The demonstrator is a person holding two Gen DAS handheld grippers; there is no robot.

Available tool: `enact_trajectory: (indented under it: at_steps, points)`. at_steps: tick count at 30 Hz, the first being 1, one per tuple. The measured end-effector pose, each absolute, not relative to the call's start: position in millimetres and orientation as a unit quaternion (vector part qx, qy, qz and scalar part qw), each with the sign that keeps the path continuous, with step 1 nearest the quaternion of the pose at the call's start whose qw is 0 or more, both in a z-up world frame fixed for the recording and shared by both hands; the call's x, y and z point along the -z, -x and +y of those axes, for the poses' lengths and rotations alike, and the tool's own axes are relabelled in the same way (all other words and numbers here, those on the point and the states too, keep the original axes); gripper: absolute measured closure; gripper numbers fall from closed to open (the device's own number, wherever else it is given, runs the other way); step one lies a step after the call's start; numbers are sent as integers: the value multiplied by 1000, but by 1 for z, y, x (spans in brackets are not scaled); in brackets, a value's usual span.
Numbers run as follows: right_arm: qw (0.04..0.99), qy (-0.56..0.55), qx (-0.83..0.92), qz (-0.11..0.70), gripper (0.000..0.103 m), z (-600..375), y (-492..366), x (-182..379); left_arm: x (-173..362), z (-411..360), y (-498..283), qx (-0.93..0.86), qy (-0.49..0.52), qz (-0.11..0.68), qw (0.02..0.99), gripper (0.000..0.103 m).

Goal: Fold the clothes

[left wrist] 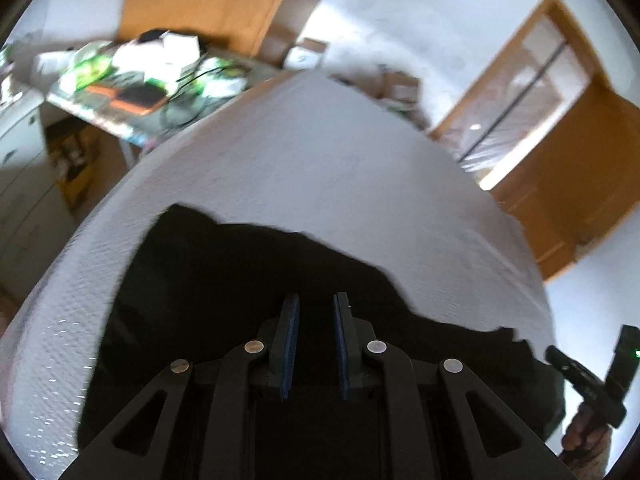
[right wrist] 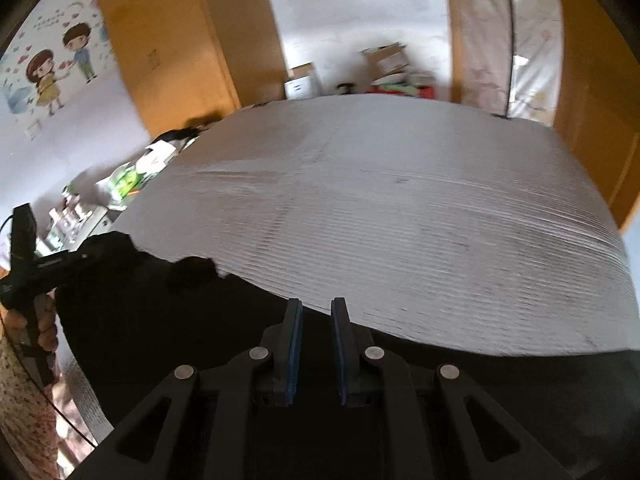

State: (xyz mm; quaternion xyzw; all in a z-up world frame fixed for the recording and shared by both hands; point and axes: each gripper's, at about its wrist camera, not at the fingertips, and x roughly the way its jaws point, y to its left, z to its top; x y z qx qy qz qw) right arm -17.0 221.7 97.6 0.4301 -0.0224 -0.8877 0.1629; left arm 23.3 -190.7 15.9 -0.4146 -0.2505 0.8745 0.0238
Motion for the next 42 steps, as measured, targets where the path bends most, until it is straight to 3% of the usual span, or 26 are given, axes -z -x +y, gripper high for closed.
enact_trajectory:
  at_steps: [13,24,32,36,42]
  points:
    - [148,-469,869,-43,86,195,40,-62,-5,-243,-44,-859,406,-311,-4,94]
    - [129,-466,874,-43,86,202,39,-58,-4,-249,-55,-856,410,-314,-20,98]
    - [223,-471,850,-81,85,204,58,-85,-26,-234,-51,-873,405,-271,-29,97]
    - [292,-511,798,-132,78,200,82,-79,-26,-232,-43,-874,403,-270,-20,97]
    - [330,-540,766,-114,76,184,101,-69,-13,-239,-34,-864,419,-277,-30,97]
